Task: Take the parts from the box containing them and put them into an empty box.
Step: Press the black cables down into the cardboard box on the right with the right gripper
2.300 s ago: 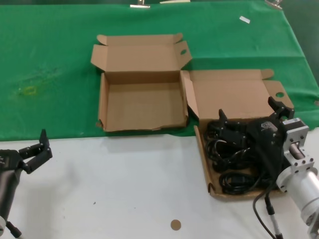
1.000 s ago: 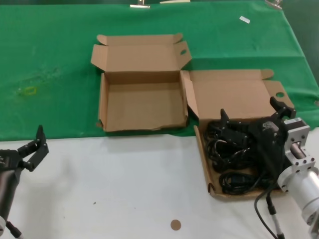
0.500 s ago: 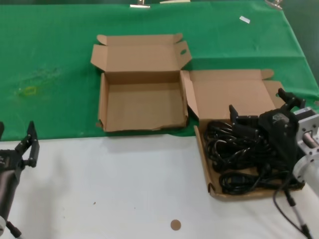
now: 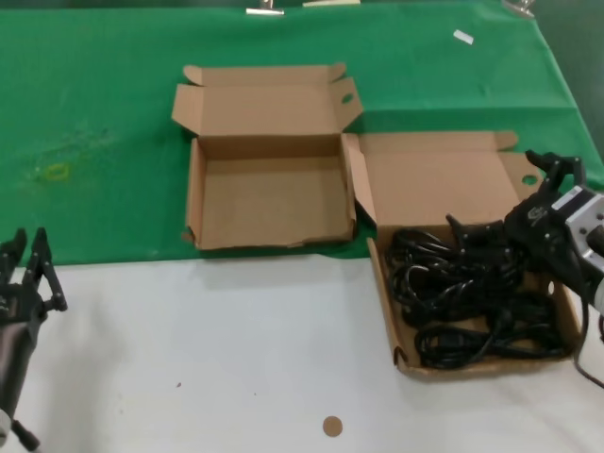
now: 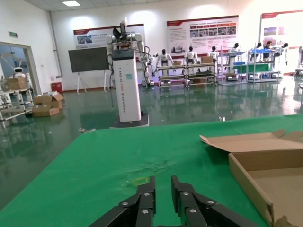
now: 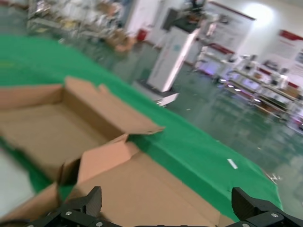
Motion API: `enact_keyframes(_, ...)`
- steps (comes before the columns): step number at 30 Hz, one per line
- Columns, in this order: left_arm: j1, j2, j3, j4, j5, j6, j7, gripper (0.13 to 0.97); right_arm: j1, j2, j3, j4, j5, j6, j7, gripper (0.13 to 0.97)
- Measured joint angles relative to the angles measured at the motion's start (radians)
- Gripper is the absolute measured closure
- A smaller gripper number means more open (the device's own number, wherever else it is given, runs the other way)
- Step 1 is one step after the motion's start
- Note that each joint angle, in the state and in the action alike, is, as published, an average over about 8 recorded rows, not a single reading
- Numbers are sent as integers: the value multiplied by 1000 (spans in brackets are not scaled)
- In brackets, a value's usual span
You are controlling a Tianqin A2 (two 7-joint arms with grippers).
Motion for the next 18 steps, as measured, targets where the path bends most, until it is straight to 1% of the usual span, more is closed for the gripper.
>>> enact_keyframes(2,0,0,0,0,0,0,0,851,49,48,-73,4,24,-12,-18,129)
enact_keyframes(5,0,0,0,0,0,0,0,872,129,114,-187,8,36,-47,-29,129)
enact_keyframes(7,0,0,0,0,0,0,0,894,180,152,-252,8,14,-86,-22,129)
enact_keyframes(9,0,0,0,0,0,0,0,915,220,180,-297,5,-33,-136,-4,129)
enact_keyframes(11,0,0,0,0,0,0,0,937,246,200,-320,0,-96,-195,21,129)
enact_keyframes(13,0,0,0,0,0,0,0,939,259,212,-322,-6,-165,-258,47,129)
enact_keyframes(18,0,0,0,0,0,0,0,949,258,216,-275,-24,-307,-408,88,129)
